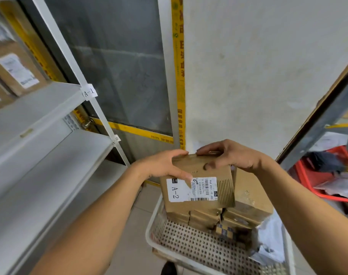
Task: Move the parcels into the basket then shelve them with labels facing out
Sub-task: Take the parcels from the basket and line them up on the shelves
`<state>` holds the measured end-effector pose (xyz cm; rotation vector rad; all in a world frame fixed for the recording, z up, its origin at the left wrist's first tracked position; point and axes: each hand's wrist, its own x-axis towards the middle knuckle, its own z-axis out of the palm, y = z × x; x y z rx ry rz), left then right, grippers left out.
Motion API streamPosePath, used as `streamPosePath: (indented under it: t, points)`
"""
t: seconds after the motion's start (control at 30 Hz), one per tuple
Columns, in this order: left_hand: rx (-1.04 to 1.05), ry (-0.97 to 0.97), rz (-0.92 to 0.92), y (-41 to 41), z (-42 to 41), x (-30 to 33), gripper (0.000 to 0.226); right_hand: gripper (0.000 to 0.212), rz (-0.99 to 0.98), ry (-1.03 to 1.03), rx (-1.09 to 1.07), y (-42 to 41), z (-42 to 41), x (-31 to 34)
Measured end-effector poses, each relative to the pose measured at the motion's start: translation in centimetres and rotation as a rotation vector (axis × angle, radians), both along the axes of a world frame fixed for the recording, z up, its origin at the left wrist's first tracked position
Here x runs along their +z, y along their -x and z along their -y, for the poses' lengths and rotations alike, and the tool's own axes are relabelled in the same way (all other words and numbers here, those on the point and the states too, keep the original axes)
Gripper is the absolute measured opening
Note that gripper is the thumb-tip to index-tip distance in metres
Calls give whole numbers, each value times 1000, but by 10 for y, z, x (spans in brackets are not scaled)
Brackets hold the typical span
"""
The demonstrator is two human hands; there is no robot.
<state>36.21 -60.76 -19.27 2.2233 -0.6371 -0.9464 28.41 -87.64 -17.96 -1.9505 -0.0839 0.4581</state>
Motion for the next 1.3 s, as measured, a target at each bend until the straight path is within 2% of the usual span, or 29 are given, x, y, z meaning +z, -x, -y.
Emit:
streamPosePath:
  t: [0.1,0.2,0.3,0.4,0.5,0.57,0.63,0.77,1.1,1.17,1.3]
  points:
    - [87,124,-19,8,-10,-3,102,63,55,-91,-78,3,-9,-6]
    - [319,273,-15,19,-23,-6,78,85,199,-58,-368,6,-23,-13]
    - [644,511,-41,31,-40,-12,78,105,210,-142,-479,7,-44,-26]
    - [853,709,-81,48,-57,-7,50,92,94,-395,-396,6,-82,-36]
    - [986,822,-107,62,-79,-7,67,67,53,-585,-321,4,-132,-31]
    - [1017,818,-73,69,-102,-4,74,55,67,-619,-285,0,-159,-25]
    - [997,778,-34,71,-131,0,73,56,79,-630,-256,-5,-183,-20]
    - [935,718,69,68,-193,15,41,57,109,-624,-237,-19,-237,-6]
    - [926,731,271,40,-366,51,46,45,179,-599,-215,-69,-412,35]
    - [967,722,298,36,-403,55,48,49,199,-549,-171,-78,-448,43]
    - [1034,701,401,35,-462,70,37,63,189,-470,-38,-88,-508,57]
